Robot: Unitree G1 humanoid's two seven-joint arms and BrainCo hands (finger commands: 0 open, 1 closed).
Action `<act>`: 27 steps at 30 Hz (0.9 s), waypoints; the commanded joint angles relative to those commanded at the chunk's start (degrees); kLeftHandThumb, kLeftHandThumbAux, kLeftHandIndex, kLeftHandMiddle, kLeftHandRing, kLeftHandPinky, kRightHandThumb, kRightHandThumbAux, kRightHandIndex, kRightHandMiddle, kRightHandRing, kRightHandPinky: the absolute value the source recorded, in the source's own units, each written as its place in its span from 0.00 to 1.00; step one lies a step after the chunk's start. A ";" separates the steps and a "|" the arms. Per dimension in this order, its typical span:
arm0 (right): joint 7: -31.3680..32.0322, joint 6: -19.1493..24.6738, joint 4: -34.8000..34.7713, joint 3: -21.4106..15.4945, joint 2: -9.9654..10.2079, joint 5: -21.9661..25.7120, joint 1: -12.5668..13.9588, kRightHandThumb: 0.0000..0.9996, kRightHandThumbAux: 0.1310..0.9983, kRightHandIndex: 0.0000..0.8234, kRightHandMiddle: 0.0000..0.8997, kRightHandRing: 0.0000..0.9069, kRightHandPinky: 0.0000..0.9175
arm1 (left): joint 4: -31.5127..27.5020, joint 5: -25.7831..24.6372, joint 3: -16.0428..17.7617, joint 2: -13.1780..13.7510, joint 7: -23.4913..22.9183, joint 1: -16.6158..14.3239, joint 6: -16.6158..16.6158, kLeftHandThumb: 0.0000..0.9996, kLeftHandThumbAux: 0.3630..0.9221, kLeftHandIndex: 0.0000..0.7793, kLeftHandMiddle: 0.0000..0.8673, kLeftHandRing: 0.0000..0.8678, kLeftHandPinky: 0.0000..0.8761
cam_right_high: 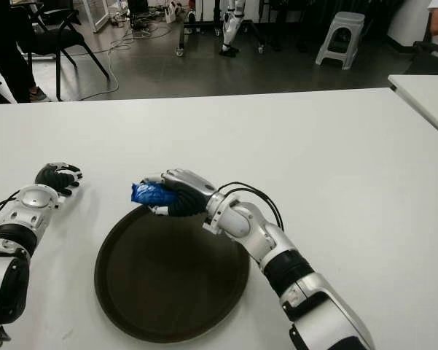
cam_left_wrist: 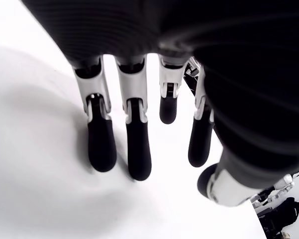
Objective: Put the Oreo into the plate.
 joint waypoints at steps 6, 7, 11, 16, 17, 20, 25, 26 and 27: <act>1.52 0.28 -0.21 -0.01 -0.44 0.24 -0.04 0.85 0.63 0.50 0.59 0.91 0.87 | 0.06 0.08 -0.20 0.02 -0.04 -0.05 0.17 0.67 0.65 0.51 0.15 0.18 0.21; 1.63 0.32 -0.25 -0.03 -0.51 0.20 -0.02 0.85 0.63 0.50 0.59 0.91 0.87 | 0.06 0.05 -0.20 0.02 -0.05 -0.04 0.15 0.67 0.65 0.51 0.15 0.18 0.21; 1.63 0.23 -0.28 -0.12 -1.01 -0.14 0.13 0.85 0.63 0.50 0.59 0.92 0.88 | 0.03 -0.20 0.03 -0.01 -0.10 0.02 0.00 0.67 0.65 0.51 0.15 0.18 0.20; 1.11 0.47 -0.55 -0.11 -1.96 -0.88 0.41 0.85 0.63 0.50 0.59 0.91 0.88 | 0.06 -0.40 0.27 -0.01 -0.28 0.11 -0.34 0.67 0.65 0.51 0.14 0.17 0.19; 1.03 0.57 -0.67 -0.10 -2.30 -1.15 0.42 0.85 0.63 0.50 0.59 0.91 0.88 | 0.08 -0.47 0.33 0.01 -0.46 0.13 -0.45 0.67 0.65 0.51 0.14 0.17 0.19; 0.95 0.73 -0.84 -0.05 -2.74 -1.54 0.42 0.85 0.63 0.50 0.58 0.91 0.88 | 0.12 -0.55 0.43 0.05 -0.76 0.15 -0.57 0.67 0.65 0.51 0.13 0.17 0.19; 1.17 1.06 -0.98 0.02 -3.42 -2.15 0.48 0.85 0.63 0.50 0.58 0.91 0.87 | 0.18 -0.44 0.40 0.12 -1.04 0.14 -0.42 0.67 0.65 0.51 0.13 0.16 0.19; 1.38 1.25 -1.11 0.11 -3.68 -2.36 0.50 0.85 0.63 0.50 0.58 0.91 0.87 | 0.16 -0.36 0.34 0.12 -1.00 0.12 -0.34 0.67 0.65 0.51 0.12 0.16 0.19; 1.52 1.40 -1.22 0.17 -3.86 -2.51 0.52 0.85 0.63 0.50 0.58 0.91 0.87 | 0.15 -0.31 0.29 0.12 -0.96 0.10 -0.28 0.67 0.65 0.51 0.12 0.16 0.19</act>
